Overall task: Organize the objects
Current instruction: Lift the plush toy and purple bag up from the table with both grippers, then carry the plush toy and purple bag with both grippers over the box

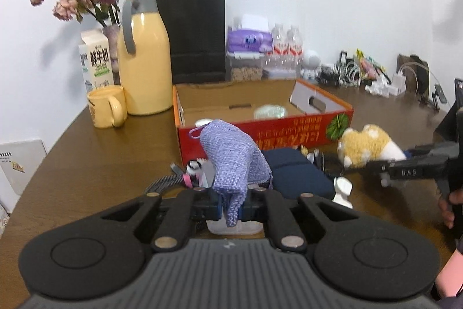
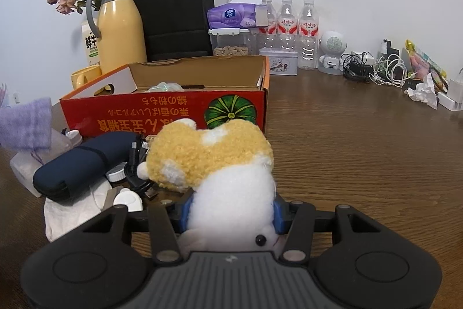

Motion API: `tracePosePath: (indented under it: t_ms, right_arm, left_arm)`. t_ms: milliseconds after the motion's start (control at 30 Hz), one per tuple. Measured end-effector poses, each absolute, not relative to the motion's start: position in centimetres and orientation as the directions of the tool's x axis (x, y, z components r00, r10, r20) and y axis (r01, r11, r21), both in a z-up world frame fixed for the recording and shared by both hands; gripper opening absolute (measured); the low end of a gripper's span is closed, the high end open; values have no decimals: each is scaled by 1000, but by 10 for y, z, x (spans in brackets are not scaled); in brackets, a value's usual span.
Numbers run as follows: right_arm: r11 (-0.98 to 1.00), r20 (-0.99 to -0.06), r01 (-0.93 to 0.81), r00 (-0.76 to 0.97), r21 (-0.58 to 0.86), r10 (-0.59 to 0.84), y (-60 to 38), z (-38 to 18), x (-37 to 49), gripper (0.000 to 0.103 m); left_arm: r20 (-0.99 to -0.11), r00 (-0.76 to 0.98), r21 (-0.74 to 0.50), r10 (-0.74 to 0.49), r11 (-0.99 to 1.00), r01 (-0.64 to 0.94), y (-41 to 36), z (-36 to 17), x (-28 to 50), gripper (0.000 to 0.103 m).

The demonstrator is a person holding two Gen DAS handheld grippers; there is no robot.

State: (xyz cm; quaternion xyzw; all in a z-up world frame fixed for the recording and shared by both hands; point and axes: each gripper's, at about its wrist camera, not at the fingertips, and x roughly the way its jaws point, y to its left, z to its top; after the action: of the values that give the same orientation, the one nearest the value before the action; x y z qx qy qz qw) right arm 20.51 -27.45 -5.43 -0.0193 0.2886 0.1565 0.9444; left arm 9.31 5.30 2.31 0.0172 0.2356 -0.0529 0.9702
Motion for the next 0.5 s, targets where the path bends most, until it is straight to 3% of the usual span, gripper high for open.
tracePosePath:
  t_ms: [500]
  right_arm:
    - [928,-449,-372,824,32,346,-244,-6,213,49]
  left_arm:
    - [-354,926,-51,-131,991,120,37,57,144,9]
